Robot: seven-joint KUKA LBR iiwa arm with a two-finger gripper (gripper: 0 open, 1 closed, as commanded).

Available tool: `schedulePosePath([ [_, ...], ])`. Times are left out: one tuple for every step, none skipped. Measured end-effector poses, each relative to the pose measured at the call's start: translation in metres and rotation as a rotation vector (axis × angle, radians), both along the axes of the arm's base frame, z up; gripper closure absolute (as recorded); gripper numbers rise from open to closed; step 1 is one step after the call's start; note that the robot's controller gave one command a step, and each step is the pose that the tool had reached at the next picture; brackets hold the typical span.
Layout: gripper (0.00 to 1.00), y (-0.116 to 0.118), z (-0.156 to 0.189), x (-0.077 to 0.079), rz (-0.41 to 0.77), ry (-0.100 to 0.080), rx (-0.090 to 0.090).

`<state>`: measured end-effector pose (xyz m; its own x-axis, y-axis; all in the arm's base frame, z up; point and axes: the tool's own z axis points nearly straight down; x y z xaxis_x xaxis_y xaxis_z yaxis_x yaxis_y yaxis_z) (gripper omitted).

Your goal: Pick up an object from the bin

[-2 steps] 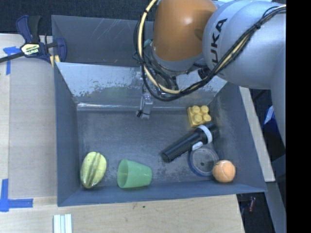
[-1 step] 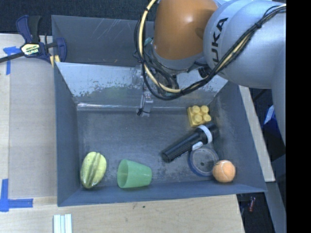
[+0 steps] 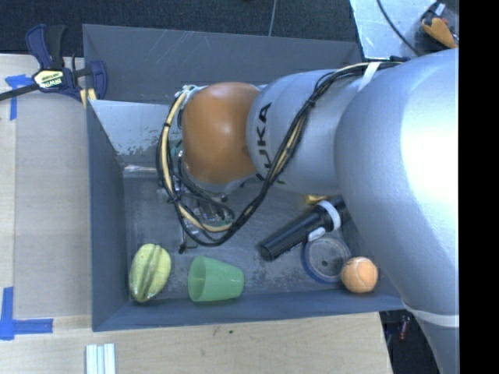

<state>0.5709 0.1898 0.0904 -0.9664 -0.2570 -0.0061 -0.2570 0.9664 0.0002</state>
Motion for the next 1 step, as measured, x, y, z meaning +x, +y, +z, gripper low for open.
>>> schedulePosePath([
  [0.0,0.036,0.0709,-0.0321,0.22,-0.012,-0.001],
])
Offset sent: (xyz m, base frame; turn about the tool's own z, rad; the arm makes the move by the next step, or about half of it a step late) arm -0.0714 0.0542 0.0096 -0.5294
